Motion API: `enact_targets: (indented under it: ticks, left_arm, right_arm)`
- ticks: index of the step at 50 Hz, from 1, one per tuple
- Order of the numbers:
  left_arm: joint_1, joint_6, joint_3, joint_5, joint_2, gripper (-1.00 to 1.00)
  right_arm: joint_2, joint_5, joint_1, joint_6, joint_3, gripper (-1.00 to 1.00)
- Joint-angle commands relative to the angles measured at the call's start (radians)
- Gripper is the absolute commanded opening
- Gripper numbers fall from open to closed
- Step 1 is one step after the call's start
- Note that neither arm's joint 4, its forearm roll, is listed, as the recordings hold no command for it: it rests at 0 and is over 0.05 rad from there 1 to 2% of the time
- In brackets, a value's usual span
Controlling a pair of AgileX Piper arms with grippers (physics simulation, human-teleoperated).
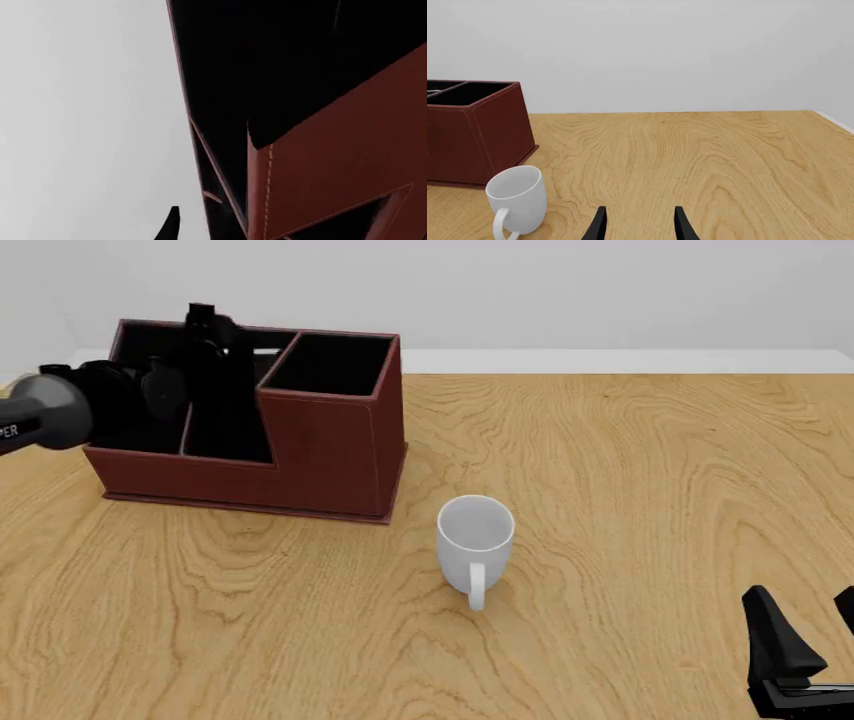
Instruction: Pick up the book and place it in the front compartment of the caddy.
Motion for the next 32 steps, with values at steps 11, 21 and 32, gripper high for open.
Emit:
enact_targets:
  ticks: [11,21,32]
  left_arm:
    - [0.002,0.035,-0.163,-0.335,0.108,1.0]
    - [-0.04,-0.07,-0.176,-0.374,0.076,1.0]
    - [-0.155,-0.286,0.186,-0.602,-0.289,1.0]
  right_arm:
    - [0.0,0.0,0.0,0.0,0.0,1.0]
    - [0.0,0.0,0.0,0.0,0.0,1.0]
    - [0.0,0.0,0.0,0.0,0.0,1.0]
